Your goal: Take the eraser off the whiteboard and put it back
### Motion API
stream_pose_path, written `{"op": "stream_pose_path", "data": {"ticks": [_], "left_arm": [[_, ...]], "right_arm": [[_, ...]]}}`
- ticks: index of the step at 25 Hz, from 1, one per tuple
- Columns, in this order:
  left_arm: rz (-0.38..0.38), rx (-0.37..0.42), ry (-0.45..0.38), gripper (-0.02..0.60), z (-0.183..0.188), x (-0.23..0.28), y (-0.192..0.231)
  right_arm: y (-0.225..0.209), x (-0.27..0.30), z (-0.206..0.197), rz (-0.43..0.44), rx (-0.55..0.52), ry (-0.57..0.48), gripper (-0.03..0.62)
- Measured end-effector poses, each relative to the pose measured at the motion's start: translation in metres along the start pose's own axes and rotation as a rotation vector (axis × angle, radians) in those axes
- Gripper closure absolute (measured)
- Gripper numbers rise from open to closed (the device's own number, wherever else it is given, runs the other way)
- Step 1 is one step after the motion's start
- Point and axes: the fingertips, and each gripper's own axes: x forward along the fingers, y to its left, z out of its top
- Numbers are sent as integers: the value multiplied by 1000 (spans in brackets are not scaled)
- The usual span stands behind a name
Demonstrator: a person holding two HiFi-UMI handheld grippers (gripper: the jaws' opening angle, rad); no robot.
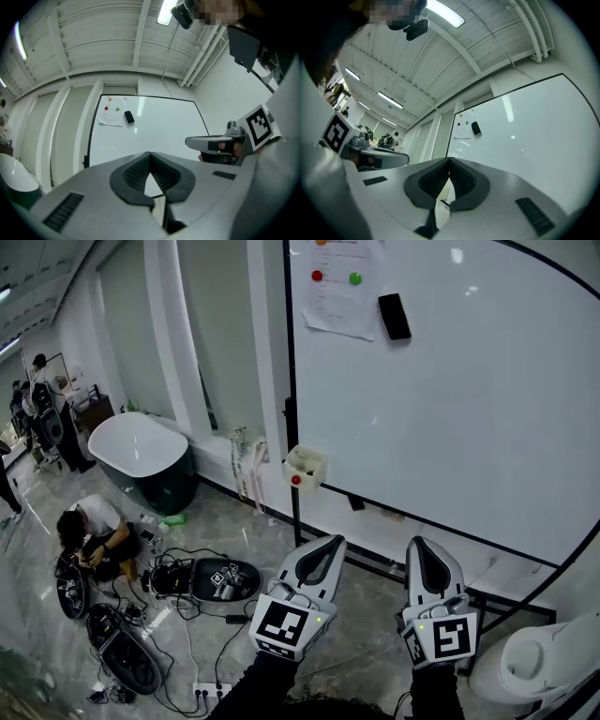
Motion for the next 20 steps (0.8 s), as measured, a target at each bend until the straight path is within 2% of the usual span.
{"op": "stream_pose_path", "data": {"ticks": [11,20], "left_arm": [[-25,15,-6,575,-6,44,9],[-19,14,-4,575,-10,59,30]], "right_arm": [[-38,42,-13,-21,9,-28,586],[-32,69,-17,11,-11,-30,586]]}}
